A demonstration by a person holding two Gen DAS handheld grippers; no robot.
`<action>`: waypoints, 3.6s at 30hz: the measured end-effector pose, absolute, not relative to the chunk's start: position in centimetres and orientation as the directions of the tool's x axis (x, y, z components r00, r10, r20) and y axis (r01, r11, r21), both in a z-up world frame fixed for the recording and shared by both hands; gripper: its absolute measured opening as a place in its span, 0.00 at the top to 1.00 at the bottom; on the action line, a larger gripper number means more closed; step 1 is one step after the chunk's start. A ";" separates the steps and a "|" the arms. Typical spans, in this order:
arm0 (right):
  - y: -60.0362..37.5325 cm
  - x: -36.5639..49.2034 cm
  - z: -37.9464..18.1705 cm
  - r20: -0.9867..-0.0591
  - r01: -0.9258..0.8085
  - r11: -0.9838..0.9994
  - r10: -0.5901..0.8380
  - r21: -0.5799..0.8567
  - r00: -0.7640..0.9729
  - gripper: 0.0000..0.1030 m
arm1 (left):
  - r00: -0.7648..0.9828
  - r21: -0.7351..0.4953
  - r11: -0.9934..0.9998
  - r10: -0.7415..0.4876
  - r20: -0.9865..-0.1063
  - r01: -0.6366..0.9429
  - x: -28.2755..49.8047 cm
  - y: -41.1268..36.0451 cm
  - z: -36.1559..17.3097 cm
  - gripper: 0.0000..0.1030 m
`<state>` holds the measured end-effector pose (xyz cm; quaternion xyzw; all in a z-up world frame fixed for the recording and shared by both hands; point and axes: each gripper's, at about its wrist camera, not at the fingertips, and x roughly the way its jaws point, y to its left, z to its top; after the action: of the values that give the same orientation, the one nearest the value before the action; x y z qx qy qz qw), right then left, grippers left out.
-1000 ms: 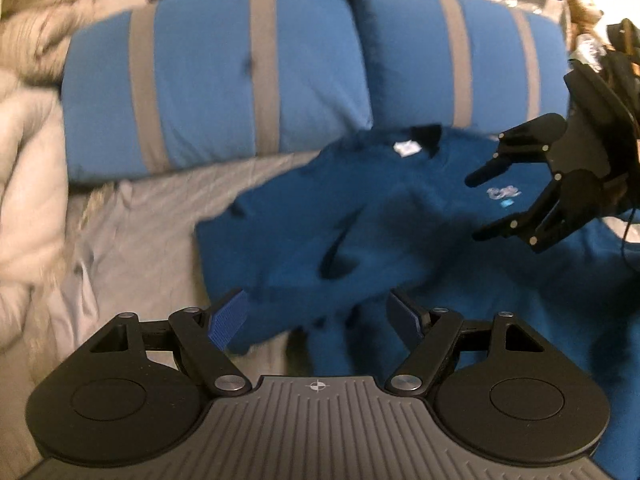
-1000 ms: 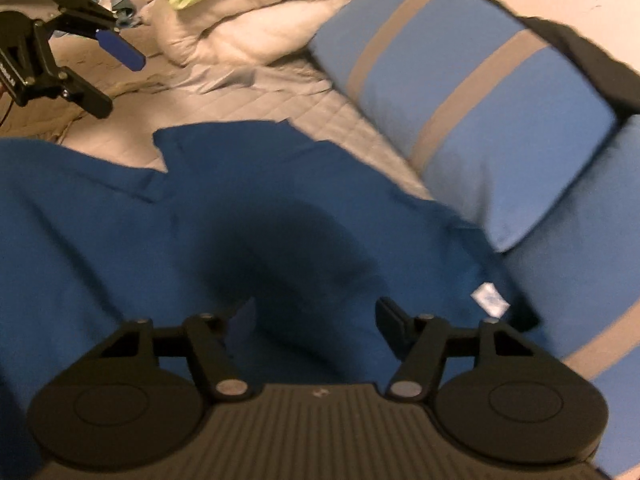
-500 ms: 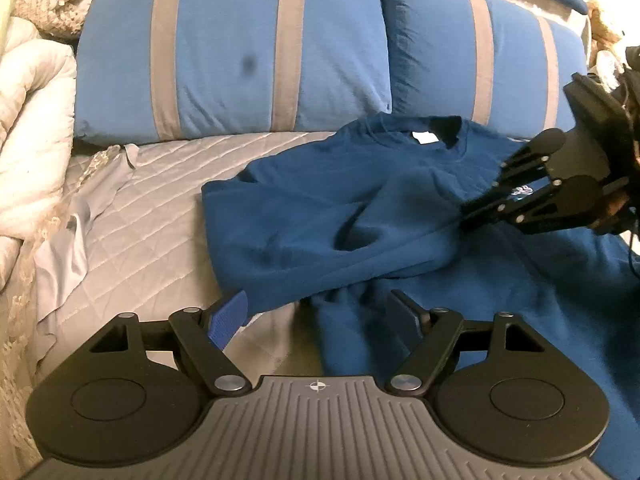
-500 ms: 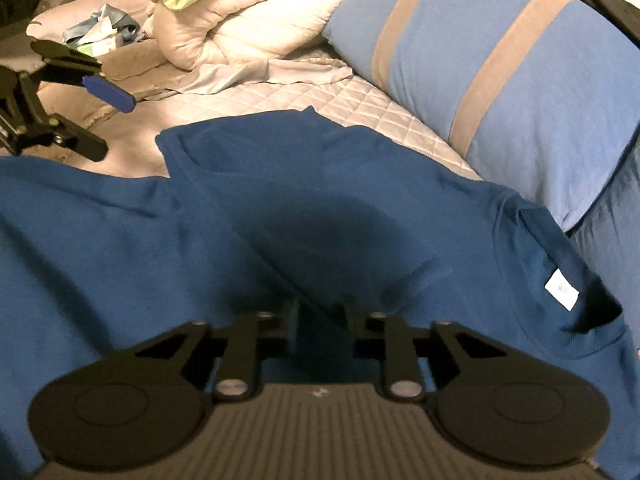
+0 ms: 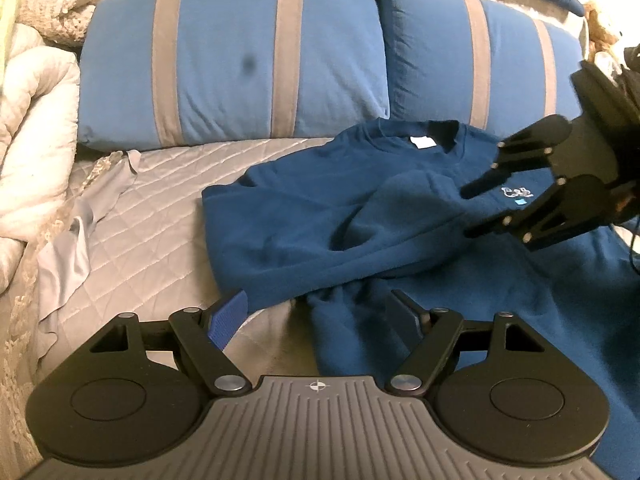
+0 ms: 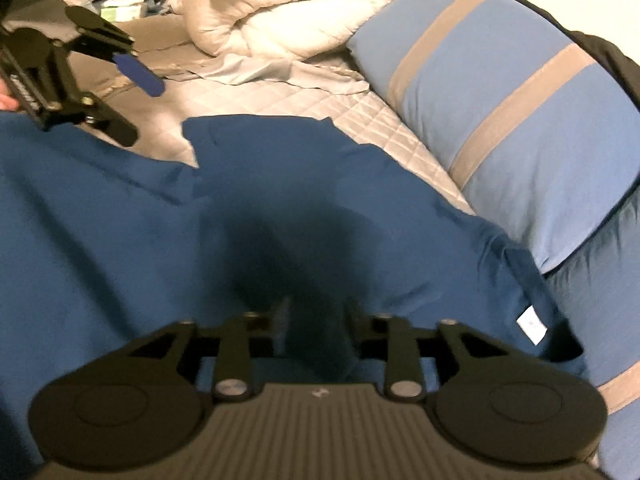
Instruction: Fold clothes
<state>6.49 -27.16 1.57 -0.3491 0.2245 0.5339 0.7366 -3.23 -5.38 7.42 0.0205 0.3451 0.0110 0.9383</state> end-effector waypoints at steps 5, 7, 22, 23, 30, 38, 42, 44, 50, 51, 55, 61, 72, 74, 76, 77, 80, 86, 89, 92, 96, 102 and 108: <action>-25.7 7.8 0.2 -0.732 -0.950 0.169 0.607 -0.261 0.309 0.40 | 0.763 0.039 0.999 0.040 -0.646 -0.019 -3.5 -5.1 7.5 0.26; -25.4 8.3 -0.2 -0.749 -0.958 0.170 0.597 -0.230 0.286 0.73 | 0.763 0.038 0.999 0.041 -0.645 -0.022 -3.6 -5.0 7.6 0.26; -27.5 2.4 1.6 -0.778 -0.945 0.069 0.550 -0.319 0.303 0.70 | 0.768 0.042 0.999 0.051 -0.639 -0.031 -4.0 -4.6 7.9 0.26; -27.5 2.1 1.4 -0.775 -0.935 0.062 0.542 -0.349 0.325 0.61 | 0.769 0.043 0.999 0.051 -0.637 -0.031 -4.1 -4.6 8.0 0.26; -27.2 1.6 0.9 -0.751 -0.885 -0.001 0.531 -0.465 0.394 0.38 | 0.773 0.052 0.998 0.059 -0.631 -0.033 -4.4 -4.5 8.3 0.26; -26.0 1.8 -0.4 -0.770 -0.863 -0.085 0.501 -0.499 0.396 0.44 | 0.766 0.098 0.995 0.082 -0.638 -0.025 -4.1 -4.2 7.7 0.26; -25.4 1.8 -0.4 -0.778 -0.866 -0.092 0.494 -0.492 0.389 0.70 | 0.744 0.154 0.988 0.112 -0.659 -0.012 -2.7 -4.0 6.7 0.26; -25.0 1.9 -0.4 -0.786 -0.866 -0.098 0.479 -0.491 0.391 0.89 | 0.737 0.179 0.984 0.121 -0.665 0.000 -2.0 -3.9 6.1 0.26; -24.1 2.4 1.7 -0.736 -0.821 -0.053 0.479 -0.569 0.479 0.94 | 0.725 0.275 0.961 0.168 -0.668 0.030 0.3 -4.1 4.6 0.26; -23.9 2.8 2.6 -0.719 -0.813 -0.028 0.484 -0.581 0.498 0.94 | 0.722 0.290 0.957 0.177 -0.669 0.034 0.7 -4.1 4.5 0.26; -23.5 4.0 5.8 -0.662 -0.769 0.024 0.493 -0.638 0.565 0.94 | 0.725 0.282 0.959 0.182 -0.664 0.018 2.5 -3.9 4.7 0.26; -22.8 5.7 10.0 -0.555 -0.678 0.103 0.492 -0.728 0.671 0.95 | 0.737 0.256 0.965 0.213 -0.641 -0.057 5.0 -3.4 5.3 0.26; -25.1 9.5 15.5 -0.444 -0.601 0.312 0.448 -0.736 0.776 0.95 | 0.775 0.041 0.994 0.101 -0.624 -0.097 5.8 -1.8 6.1 0.26; -25.7 10.0 15.7 -0.450 -0.609 0.337 0.444 -0.718 0.775 0.95 | 0.780 -0.090 0.992 0.016 -0.626 -0.093 5.7 -0.7 6.4 0.26; -26.2 10.5 15.8 -0.456 -0.618 0.361 0.441 -0.699 0.773 0.95 | 0.779 -0.190 0.976 -0.038 -0.626 -0.104 5.9 0.2 6.4 0.26; -26.4 10.6 15.8 -0.459 -0.620 0.365 0.439 -0.694 0.772 0.95 | 0.777 -0.207 0.971 -0.037 -0.628 -0.121 6.0 0.4 6.4 0.26; -26.7 10.9 15.5 -0.468 -0.626 0.369 0.434 -0.687 0.770 0.95 | 0.762 -0.176 0.974 -0.005 -0.648 -0.143 6.7 -0.1 6.2 0.26; -27.7 11.6 14.4 -0.501 -0.642 0.374 0.411 -0.669 0.761 0.95 | 0.708 0.165 0.984 0.159 -0.688 -0.061 7.6 -4.4 5.1 0.26; -28.6 12.0 13.8 -0.532 -0.665 0.402 0.400 -0.630 0.746 0.95 | 0.696 0.329 0.944 0.226 -0.681 0.016 7.8 -6.9 3.8 0.26; -29.4 12.2 12.8 -0.558 -0.676 0.406 0.381 -0.615 0.737 0.95 | 0.704 0.437 0.898 0.280 -0.652 0.048 7.9 -8.4 3.3 0.26; -31.1 12.6 11.0 -0.584 -0.672 0.384 0.333 -0.633 0.740 0.94 | 0.713 0.490 0.872 0.328 -0.620 0.024 7.8 -8.5 3.7 0.24; -33.6 9.1 8.5 -0.553 -0.629 0.270 0.308 -0.729 0.774 0.93 | 0.727 0.549 0.836 0.388 -0.566 -0.019 7.0 -8.1 5.2 0.24; -34.4 1.3 0.9 -0.652 -0.698 0.041 0.322 -0.715 0.687 0.72 | 0.678 0.576 0.814 0.465 -0.570 -0.075 7.2 -6.1 4.1 0.24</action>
<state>1.29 -34.39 0.94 -0.5900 0.1592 0.3622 0.7038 7.18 -6.11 4.06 0.2631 0.3707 0.1537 0.8774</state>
